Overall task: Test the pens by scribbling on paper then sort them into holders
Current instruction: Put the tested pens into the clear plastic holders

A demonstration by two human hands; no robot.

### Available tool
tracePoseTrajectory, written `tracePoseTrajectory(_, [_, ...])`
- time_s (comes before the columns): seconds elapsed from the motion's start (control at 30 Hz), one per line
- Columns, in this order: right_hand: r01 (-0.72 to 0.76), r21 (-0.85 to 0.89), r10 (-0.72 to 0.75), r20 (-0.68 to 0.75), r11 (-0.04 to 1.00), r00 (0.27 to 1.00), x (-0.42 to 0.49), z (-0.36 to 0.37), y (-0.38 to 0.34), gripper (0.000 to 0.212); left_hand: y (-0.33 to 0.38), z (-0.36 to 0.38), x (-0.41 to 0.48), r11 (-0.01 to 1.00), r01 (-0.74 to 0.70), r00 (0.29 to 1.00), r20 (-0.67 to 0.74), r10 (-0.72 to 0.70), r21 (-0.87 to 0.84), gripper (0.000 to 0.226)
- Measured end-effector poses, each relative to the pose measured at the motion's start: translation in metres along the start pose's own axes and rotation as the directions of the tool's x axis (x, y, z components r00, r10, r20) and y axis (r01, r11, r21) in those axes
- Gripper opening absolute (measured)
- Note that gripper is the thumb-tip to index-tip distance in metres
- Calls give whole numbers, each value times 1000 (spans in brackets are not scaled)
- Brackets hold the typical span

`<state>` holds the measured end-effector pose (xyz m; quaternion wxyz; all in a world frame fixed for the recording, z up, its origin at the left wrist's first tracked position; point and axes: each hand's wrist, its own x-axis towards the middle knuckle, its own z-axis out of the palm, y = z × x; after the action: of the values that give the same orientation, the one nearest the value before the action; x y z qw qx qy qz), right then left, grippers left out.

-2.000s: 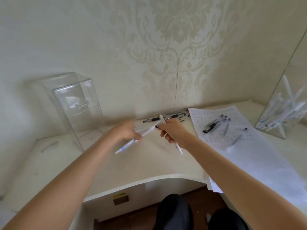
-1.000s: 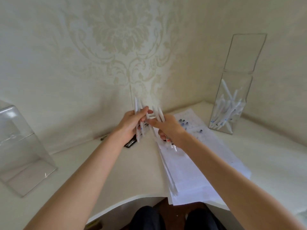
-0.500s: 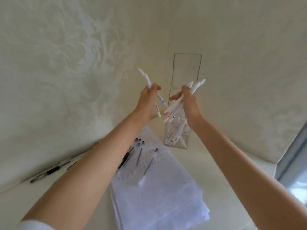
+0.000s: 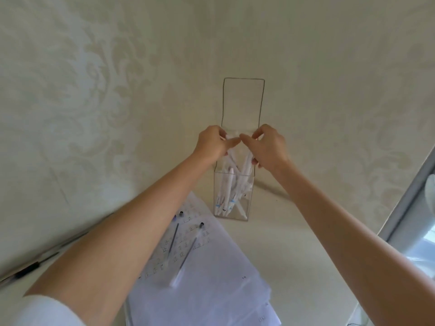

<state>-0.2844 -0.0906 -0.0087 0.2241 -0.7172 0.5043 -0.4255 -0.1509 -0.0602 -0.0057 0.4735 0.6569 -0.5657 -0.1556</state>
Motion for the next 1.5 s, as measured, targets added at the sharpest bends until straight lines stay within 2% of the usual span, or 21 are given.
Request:
tracePoseTrajectory(0.1, [96, -79, -98, -27, 992, 995, 1, 4, 5, 11, 1, 1, 1, 999, -11, 998, -54, 9, -43, 21])
tracePoseTrajectory(0.17, [143, -103, -143, 4, 984, 990, -2, 8, 8, 13, 0, 2, 1, 999, -15, 997, -79, 12, -47, 18])
tracePoseTrajectory(0.3, [178, -25, -178, 10, 984, 984, -10, 8, 12, 17, -13, -1, -6, 997, -23, 990, -144, 12, -69, 13])
tracePoseTrajectory(0.37, [234, -45, -229, 101, 971, 968, -13, 8, 13, 14, -22, -8, -11, 998, -33, 972, -232, 20, -52, 15])
tracePoseTrajectory(0.47, [345, -165, -296, 261, 924, 919, -15, 19, 6, 17, -37, -22, -18, 999, -34, 935, -354, 17, -41, 17])
tracePoseTrajectory(0.53, [397, -224, -311, 338, 890, 888, -15, 29, -4, 26, -49, -30, -21, 997, -1, 936, -350, -24, -71, 19])
tracePoseTrajectory(0.63, [426, -349, -282, 395, 835, 874, -17, 49, -17, 34, -64, -34, -26, 986, 107, 969, -207, -132, -127, 17])
tracePoseTrajectory(0.73, [403, -363, -297, 315, 840, 901, -19, 56, -18, 23, -73, -32, -34, 977, 187, 981, -33, -192, -105, 13])
tracePoseTrajectory(0.9, [301, -41, -300, 19, 953, 954, -15, 24, -15, 15, -74, -36, -42, 980, 183, 975, 146, -169, -85, 15])
tracePoseTrajectory(1.0, [240, 30, -239, -38, 970, 970, -16, 6, -5, 20, -69, -38, -44, 989, 136, 974, 188, -123, -59, 16])
tracePoseTrajectory(1.07, [235, -54, -237, -27, 970, 971, -17, 3, 2, 16, -67, -35, -44, 991, 119, 973, 207, -103, -67, 14])
tracePoseTrajectory(1.13, [276, -241, -280, 19, 931, 960, -15, 4, 9, 14, -65, -29, -45, 990, 116, 972, 215, -97, -76, 9])
tracePoseTrajectory(1.2, [341, -454, -325, 117, 823, 939, -14, 6, 13, 20, -64, -21, -46, 988, 127, 968, 227, -106, -83, 10])
tracePoseTrajectory(1.27, [384, -553, -335, 192, 739, 923, -14, 6, 18, 24, -63, -14, -48, 986, 148, 963, 240, -125, -77, 18])
tracePoseTrajectory(1.3, [397, -545, -343, 203, 739, 917, -14, 6, 21, 24, -64, -12, -48, 985, 156, 960, 246, -133, -75, 22])
tracePoseTrajectory(1.37, [398, -422, -374, 142, 814, 916, -16, 7, 28, 24, -66, -13, -49, 985, 156, 958, 256, -132, -76, 23])
tracePoseTrajectory(1.43, [380, -274, -396, -4, 884, 918, -16, 9, 33, 23, -66, -23, -48, 987, 142, 960, 254, -119, -74, 22])
tracePoseTrajectory(1.5, [387, -148, -408, -163, 910, 898, -20, 11, 35, 20, -67, -39, -50, 988, 137, 966, 232, -117, -71, 20])
